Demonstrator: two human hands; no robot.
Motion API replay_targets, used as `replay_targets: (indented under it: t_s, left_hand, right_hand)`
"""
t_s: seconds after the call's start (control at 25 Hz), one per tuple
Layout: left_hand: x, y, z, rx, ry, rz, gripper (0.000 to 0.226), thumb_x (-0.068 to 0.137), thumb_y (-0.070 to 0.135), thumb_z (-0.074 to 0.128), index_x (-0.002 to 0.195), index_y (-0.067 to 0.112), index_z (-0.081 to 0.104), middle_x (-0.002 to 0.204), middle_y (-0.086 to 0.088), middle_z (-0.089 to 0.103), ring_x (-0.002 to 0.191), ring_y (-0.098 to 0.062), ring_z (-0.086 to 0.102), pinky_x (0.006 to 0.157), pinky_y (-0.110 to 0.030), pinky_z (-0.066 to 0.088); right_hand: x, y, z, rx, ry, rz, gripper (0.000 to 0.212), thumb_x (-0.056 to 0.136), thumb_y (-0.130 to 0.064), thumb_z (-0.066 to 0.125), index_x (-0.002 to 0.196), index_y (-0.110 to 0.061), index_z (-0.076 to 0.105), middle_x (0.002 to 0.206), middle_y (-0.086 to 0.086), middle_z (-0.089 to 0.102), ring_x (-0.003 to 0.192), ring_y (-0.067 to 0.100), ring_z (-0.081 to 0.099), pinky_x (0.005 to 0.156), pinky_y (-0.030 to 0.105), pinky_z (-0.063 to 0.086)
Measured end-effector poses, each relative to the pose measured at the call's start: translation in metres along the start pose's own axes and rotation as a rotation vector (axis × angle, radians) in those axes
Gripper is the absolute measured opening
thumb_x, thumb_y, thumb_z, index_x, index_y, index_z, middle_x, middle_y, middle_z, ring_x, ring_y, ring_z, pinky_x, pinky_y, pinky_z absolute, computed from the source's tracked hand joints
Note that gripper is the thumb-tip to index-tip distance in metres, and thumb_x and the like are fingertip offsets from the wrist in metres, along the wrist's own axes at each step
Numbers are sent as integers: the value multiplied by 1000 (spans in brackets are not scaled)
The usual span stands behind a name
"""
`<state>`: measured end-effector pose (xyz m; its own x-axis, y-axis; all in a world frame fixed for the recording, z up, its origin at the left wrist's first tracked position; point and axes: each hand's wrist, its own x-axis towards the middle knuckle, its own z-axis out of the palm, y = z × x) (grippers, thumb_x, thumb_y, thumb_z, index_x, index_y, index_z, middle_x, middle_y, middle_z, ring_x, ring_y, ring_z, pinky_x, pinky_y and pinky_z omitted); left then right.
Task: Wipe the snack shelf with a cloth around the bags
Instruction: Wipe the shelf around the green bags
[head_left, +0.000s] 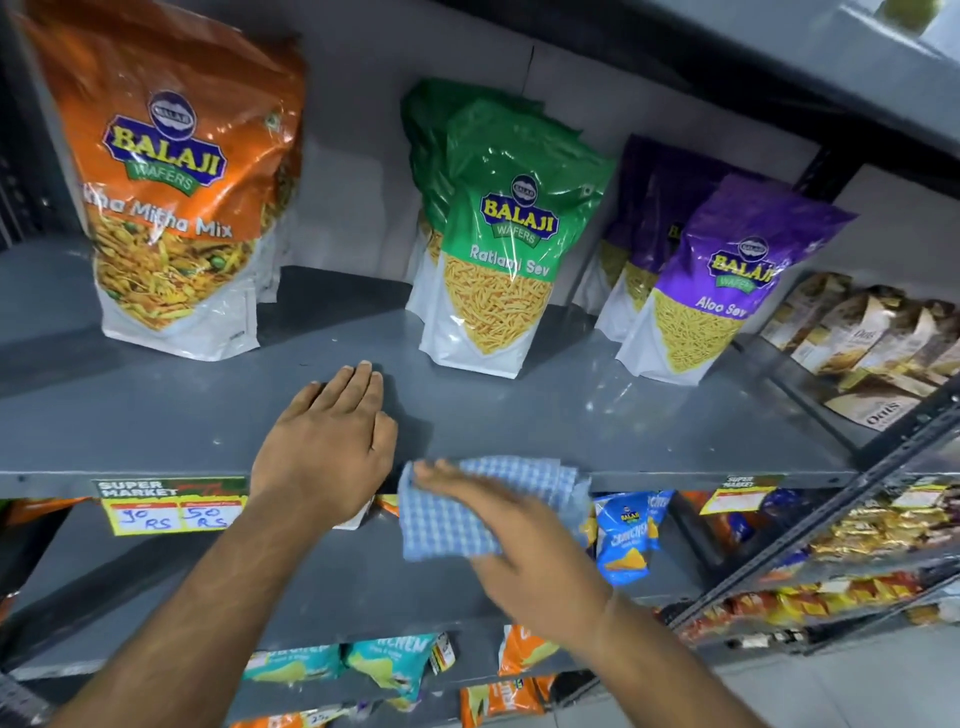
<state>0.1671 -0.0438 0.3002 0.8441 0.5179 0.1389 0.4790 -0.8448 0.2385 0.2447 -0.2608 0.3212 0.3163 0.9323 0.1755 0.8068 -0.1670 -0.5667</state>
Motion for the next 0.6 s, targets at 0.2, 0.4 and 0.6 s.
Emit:
replay_targets:
  t_s: [0.2, 0.4, 0.6]
  left_hand:
    - [-1, -4, 1, -3, 11, 18, 79, 93, 43, -2, 165, 15, 12, 175, 2, 6, 161, -11, 3, 130, -34, 5]
    - [-4, 6, -7, -130, 109, 13, 84, 90, 45, -3, 164, 15, 23, 173, 2, 18, 160, -11, 11, 131, -37, 9]
    - [3, 117, -2, -159, 230, 262, 71, 97, 39, 15, 158, 12, 38, 165, -2, 40, 156, -16, 29, 128, -43, 23]
  right_hand:
    - [-17, 15, -16, 148, 215, 183, 59, 80, -3, 45, 132, -28, 58, 126, -12, 68, 119, 5, 63, 103, 37, 50]
    - [-28, 45, -76, 289, 530, 352, 38, 97, -2, 52, 117, -32, 66, 116, -16, 73, 113, 2, 65, 99, 25, 49]
    - [-74, 118, -155, 767, 946, 640, 31, 96, -35, 61, 114, -11, 68, 107, 15, 76, 96, 32, 74, 84, 48, 59]
